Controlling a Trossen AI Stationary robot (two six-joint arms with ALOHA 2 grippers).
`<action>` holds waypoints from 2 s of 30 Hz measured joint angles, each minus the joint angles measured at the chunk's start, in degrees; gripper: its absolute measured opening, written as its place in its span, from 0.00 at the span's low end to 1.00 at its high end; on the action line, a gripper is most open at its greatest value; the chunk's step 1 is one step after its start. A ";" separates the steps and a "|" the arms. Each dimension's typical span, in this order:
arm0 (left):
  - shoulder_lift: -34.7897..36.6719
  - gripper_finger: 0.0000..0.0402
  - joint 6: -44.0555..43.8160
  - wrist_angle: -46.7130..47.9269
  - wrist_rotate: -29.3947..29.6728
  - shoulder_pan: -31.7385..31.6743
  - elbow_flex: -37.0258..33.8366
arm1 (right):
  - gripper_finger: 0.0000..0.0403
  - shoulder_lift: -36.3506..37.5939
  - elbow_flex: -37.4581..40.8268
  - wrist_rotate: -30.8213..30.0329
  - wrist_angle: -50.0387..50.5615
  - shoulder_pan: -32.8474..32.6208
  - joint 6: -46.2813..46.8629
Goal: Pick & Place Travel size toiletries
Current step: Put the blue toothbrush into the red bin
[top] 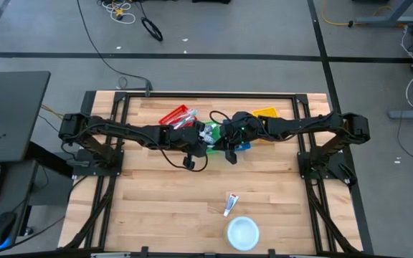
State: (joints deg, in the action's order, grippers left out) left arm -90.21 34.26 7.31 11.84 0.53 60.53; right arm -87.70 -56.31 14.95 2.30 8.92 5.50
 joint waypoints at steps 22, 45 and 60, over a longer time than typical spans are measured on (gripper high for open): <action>0.02 0.06 -5.35 1.06 0.81 0.03 0.04 | 0.11 -0.07 -0.09 0.04 -0.15 -0.37 0.48; 0.02 0.05 -10.64 0.91 0.71 0.00 0.00 | 0.11 -0.04 -0.09 -0.90 -0.12 -0.39 1.14; 0.00 0.06 -11.53 0.85 1.60 -0.06 0.00 | 0.11 0.04 0.00 -2.66 -0.33 -0.28 -0.34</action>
State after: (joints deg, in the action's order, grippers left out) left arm -90.21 22.73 8.16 13.44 0.47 60.53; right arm -87.66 -56.31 12.28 1.96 8.64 5.16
